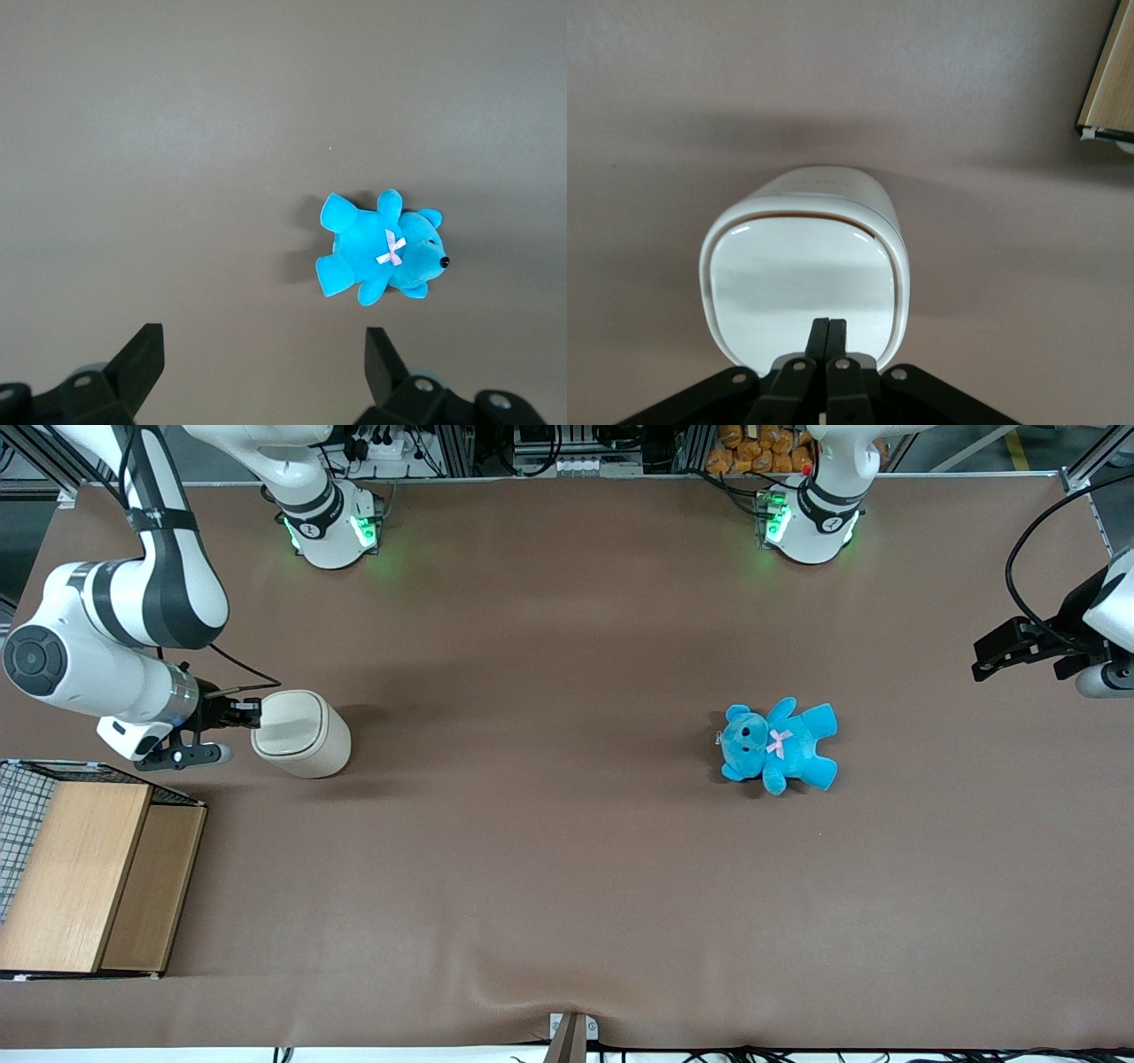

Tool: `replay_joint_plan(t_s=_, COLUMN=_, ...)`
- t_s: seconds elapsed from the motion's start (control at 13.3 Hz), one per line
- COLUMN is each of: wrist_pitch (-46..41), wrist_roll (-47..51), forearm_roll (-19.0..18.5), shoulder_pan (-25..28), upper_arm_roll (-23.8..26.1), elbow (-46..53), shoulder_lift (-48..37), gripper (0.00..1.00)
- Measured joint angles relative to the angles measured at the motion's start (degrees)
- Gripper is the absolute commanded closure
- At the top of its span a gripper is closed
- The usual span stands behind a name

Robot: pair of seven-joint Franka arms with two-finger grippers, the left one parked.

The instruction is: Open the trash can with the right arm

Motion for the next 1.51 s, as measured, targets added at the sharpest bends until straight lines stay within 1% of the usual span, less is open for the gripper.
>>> replay_joint_plan(t_s=0.75, wrist_pitch=6.0, wrist_roll=-1.6, forearm_roll=0.0, shoulder_pan=-1.1, upper_arm_roll=-0.1, elbow=-4.6, shoulder_lift=0.5, gripper=1.0)
replay_joint_plan(t_s=1.36, wrist_pitch=6.8, wrist_roll=-2.8, forearm_roll=0.0, shoulder_pan=-2.0, upper_arm_roll=0.0, elbow=-5.1, shoulder_lift=1.1, gripper=1.0)
replay_joint_plan(t_s=1.51, wrist_pitch=8.6, wrist_roll=-2.8, forearm_roll=0.0, shoulder_pan=-2.0, upper_arm_roll=0.0, elbow=-6.0, shoulder_lift=1.2, gripper=1.0)
